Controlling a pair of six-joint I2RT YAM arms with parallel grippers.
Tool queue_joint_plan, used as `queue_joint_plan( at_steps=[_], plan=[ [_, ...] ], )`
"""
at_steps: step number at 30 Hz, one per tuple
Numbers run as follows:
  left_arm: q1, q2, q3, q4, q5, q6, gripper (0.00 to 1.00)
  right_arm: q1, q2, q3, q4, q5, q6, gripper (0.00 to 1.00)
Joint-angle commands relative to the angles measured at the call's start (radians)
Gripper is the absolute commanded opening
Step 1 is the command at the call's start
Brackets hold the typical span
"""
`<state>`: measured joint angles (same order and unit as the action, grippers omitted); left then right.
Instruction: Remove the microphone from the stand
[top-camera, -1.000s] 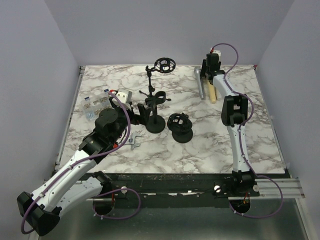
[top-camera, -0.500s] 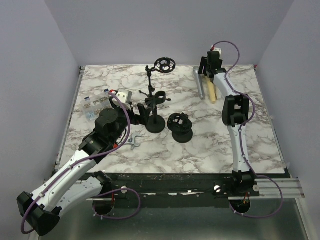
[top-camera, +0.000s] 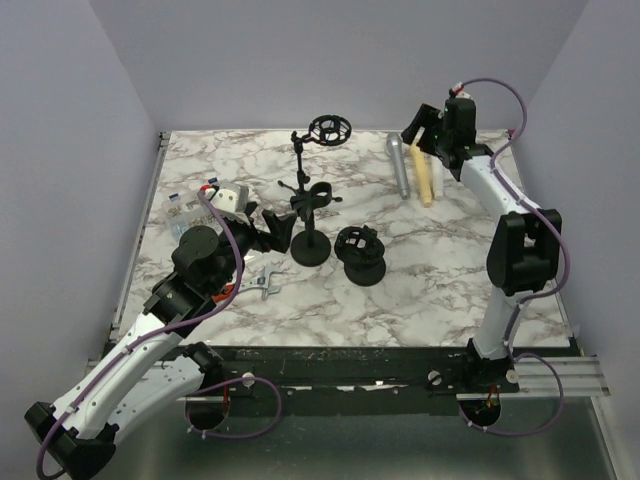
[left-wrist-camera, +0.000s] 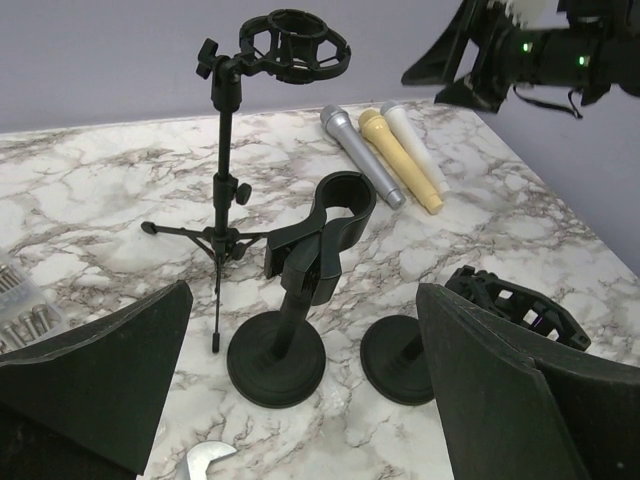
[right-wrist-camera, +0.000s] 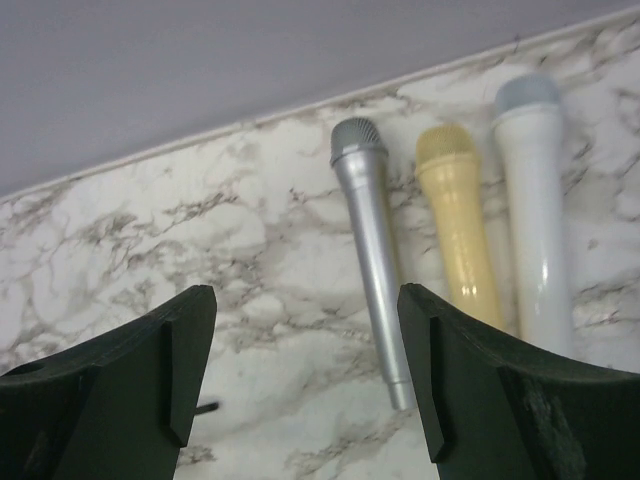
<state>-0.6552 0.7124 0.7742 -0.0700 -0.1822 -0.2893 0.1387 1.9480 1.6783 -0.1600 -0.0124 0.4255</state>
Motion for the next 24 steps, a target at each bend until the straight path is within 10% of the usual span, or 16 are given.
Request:
queue_joint_plan(
  at_steps=[1,11,24],
  plan=[
    [-0.003,-0.018,0.028,0.002,0.030,-0.014,0.99,0.020,-0.120,-0.265,0.133,-0.192,0.141,0.81],
    [-0.004,-0.021,0.034,-0.005,0.017,-0.001,0.99,0.042,-0.330,-0.656,0.270,-0.334,0.217,0.83],
    [-0.003,0.006,0.026,-0.004,-0.027,0.028,0.98,0.045,-0.250,-0.733,0.512,-0.592,0.360,0.84]
  ],
)
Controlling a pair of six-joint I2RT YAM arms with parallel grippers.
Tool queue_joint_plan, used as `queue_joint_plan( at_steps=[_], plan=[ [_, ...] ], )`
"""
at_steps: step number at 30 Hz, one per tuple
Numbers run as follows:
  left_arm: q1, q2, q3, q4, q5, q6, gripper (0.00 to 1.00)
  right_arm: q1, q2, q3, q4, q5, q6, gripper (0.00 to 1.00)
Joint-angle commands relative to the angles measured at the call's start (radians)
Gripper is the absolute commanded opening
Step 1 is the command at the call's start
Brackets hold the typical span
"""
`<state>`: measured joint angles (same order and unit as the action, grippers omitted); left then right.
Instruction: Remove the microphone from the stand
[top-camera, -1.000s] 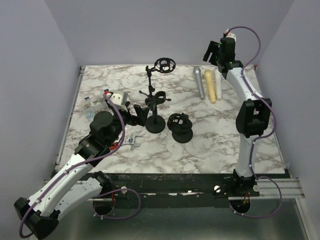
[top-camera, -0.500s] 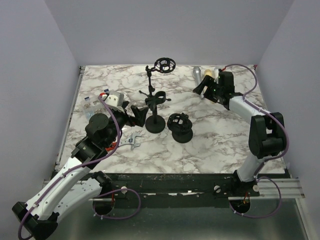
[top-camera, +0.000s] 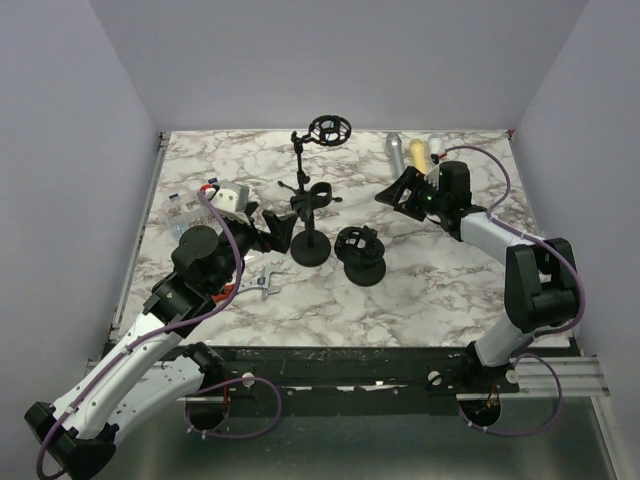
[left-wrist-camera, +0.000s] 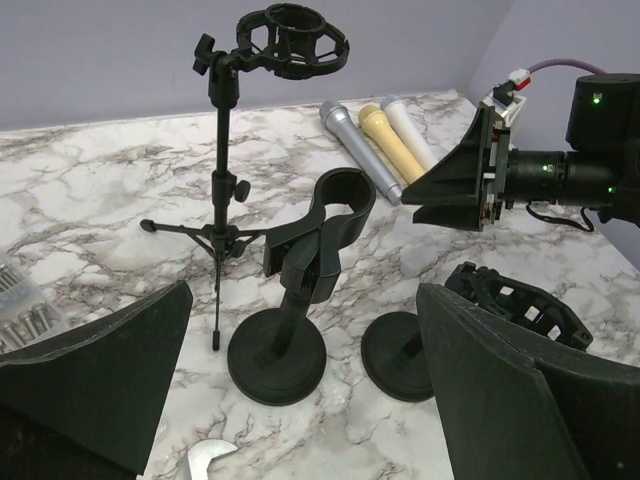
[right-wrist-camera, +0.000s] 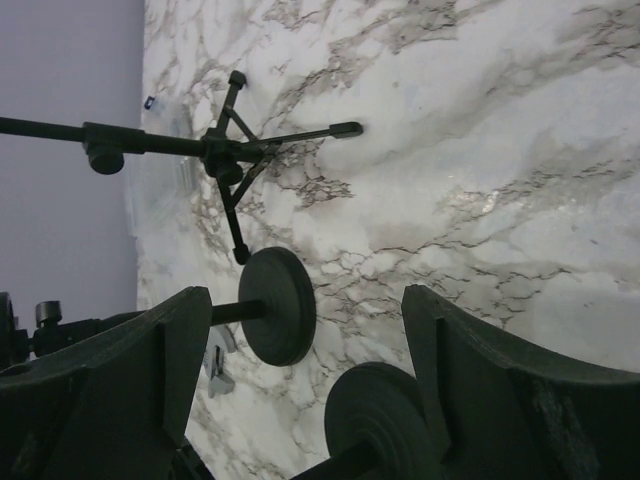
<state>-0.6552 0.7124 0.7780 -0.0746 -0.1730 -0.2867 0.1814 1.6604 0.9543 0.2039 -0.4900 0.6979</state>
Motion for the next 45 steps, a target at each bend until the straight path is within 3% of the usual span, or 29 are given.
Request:
queue_joint_plan(
  at_steps=[1,11,15,22,26,35,39,45],
  plan=[
    [-0.003,0.012,0.018,0.005,-0.044,0.026,0.99,0.005,0.046,-0.005,0.171,-0.127,0.103,0.84],
    [0.004,0.086,0.065,-0.037,-0.123,0.032,0.99,0.010,0.192,0.115,0.254,-0.256,0.156,0.85],
    [0.011,0.119,0.136,-0.105,-0.128,0.014,0.99,0.031,0.293,0.165,0.419,-0.332,0.309,0.85],
    [0.014,0.125,0.121,-0.140,-0.079,-0.050,0.99,0.133,0.502,0.291,0.764,-0.410,0.608,0.85],
    [0.015,0.111,0.126,-0.186,-0.077,-0.025,0.99,0.179,0.597,0.368,0.856,-0.416,0.712,0.85],
    [0.017,0.030,0.055,-0.178,-0.066,-0.022,0.99,0.222,0.680,0.464,0.823,-0.375,0.739,0.83],
    [0.018,0.010,0.053,-0.168,-0.085,0.008,0.99,0.242,0.720,0.520,0.791,-0.374,0.751,0.70],
    [0.018,0.001,0.075,-0.143,-0.101,0.068,0.99,0.264,0.753,0.578,0.764,-0.355,0.755,0.69]
  ],
)
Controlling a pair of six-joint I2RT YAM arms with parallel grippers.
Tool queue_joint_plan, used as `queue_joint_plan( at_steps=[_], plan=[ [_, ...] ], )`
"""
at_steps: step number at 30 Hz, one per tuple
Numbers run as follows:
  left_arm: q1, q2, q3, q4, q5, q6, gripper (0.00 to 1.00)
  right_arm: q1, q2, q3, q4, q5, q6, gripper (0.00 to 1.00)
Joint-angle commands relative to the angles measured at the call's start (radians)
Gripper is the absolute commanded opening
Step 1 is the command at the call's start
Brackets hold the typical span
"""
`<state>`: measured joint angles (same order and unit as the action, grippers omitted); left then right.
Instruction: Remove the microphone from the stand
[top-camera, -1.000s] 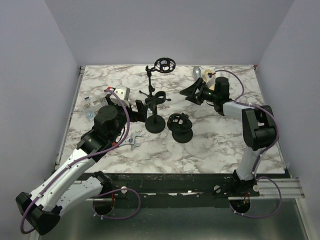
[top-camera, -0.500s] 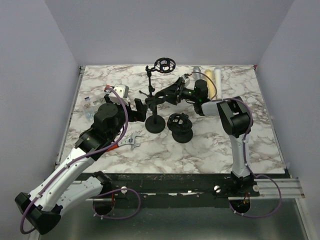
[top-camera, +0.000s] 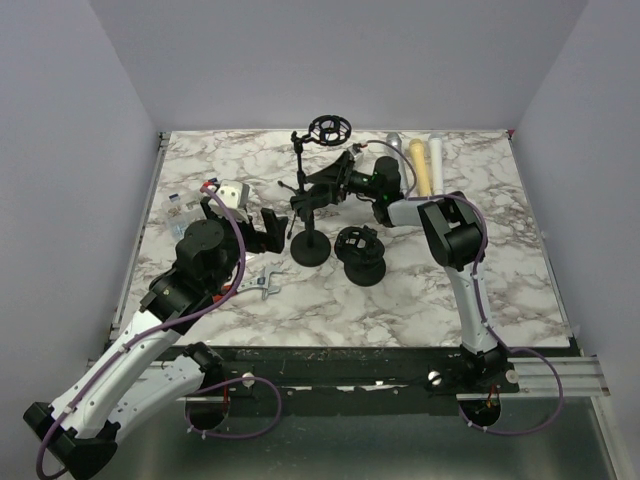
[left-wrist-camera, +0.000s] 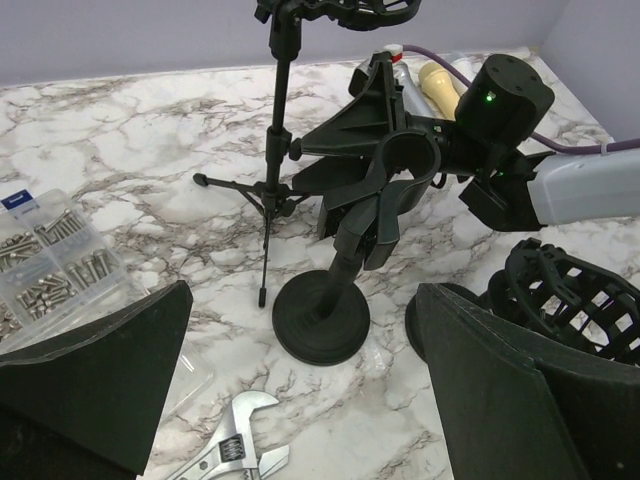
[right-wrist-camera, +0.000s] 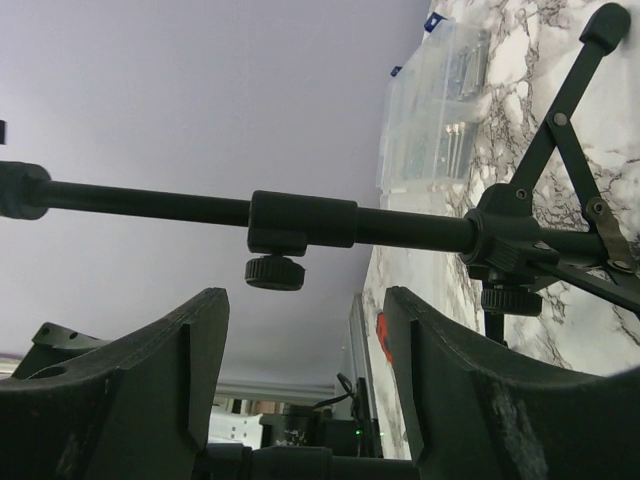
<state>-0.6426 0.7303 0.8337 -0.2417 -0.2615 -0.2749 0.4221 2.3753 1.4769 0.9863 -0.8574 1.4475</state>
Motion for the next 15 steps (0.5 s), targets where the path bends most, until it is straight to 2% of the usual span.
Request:
queue_joint_plan(
  at_steps=[1,6,15],
  plan=[
    [0.006,-0.019,0.018,0.032,-0.016,0.064,0.99,0.028,0.042,0.068,-0.032,0.012,0.000,0.68],
    [0.006,-0.011,0.012,0.054,-0.025,0.092,0.99,0.042,0.048,0.100,-0.088,0.033,-0.037,0.61],
    [0.009,-0.035,-0.052,0.097,-0.057,0.106,0.99,0.043,0.032,0.109,-0.230,0.080,-0.156,0.39]
  ],
)
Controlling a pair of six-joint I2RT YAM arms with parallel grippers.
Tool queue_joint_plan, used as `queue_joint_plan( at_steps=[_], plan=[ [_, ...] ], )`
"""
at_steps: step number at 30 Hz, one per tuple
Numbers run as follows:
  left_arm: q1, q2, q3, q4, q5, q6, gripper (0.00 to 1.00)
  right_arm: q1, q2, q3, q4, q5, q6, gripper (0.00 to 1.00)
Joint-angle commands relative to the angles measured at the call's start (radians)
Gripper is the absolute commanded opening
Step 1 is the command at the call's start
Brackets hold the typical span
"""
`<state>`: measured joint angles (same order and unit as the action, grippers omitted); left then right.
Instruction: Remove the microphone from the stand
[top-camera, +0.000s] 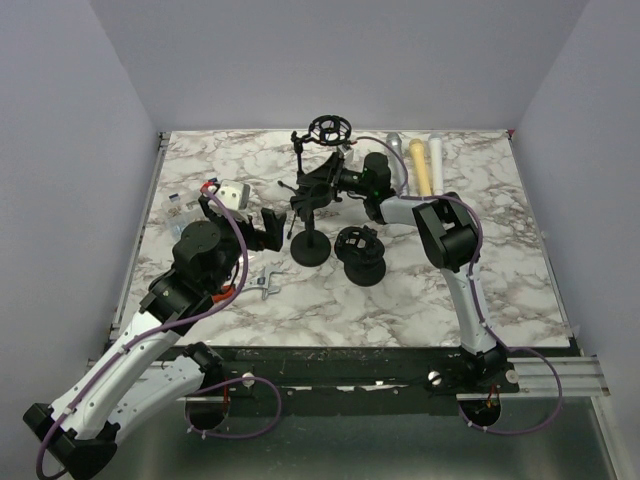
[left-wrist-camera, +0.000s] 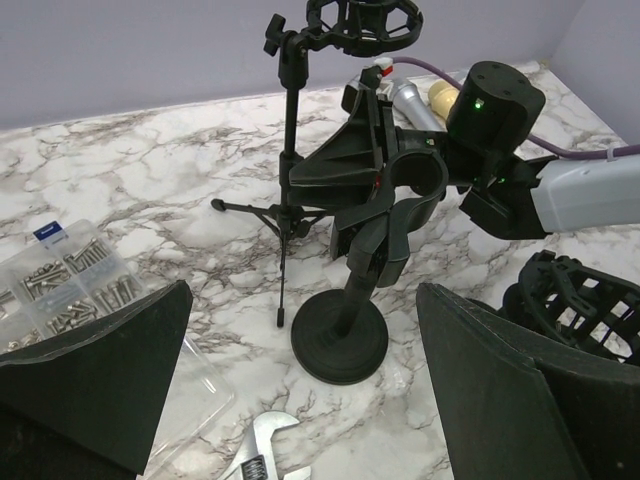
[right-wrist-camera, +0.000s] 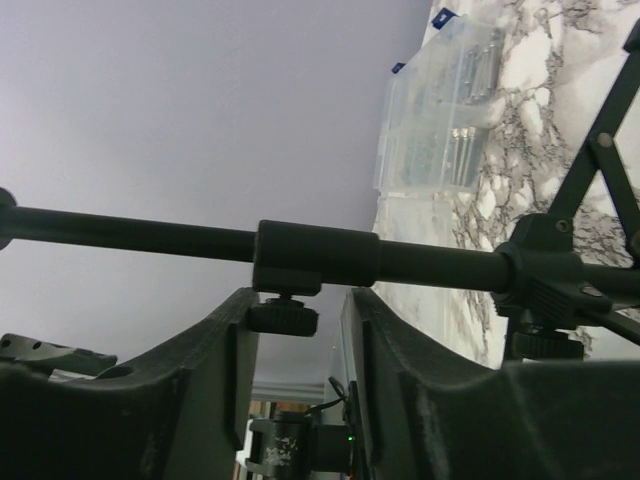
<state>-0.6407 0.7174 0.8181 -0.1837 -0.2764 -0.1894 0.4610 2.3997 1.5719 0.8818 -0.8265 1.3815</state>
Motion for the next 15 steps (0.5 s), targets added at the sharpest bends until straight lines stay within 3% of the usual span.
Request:
queue_joint_plan(
  at_steps=[1,4,9,15],
  plan=[
    [0.008,-0.027,-0.048,0.045,-0.045,0.021,0.99,0.004,0.005,0.017,-0.142,0.054,-0.109,0.38],
    [0.008,-0.039,-0.076,0.058,-0.054,0.016,0.99,0.004,0.003,0.030,-0.193,0.058,-0.154,0.38],
    [0.007,-0.053,-0.117,0.072,-0.061,0.003,0.98,0.003,-0.016,0.032,-0.275,0.071,-0.238,0.13],
    [0.008,-0.061,-0.124,0.082,-0.062,0.011,0.99,0.002,-0.100,0.003,-0.460,0.178,-0.433,0.01]
  ],
)
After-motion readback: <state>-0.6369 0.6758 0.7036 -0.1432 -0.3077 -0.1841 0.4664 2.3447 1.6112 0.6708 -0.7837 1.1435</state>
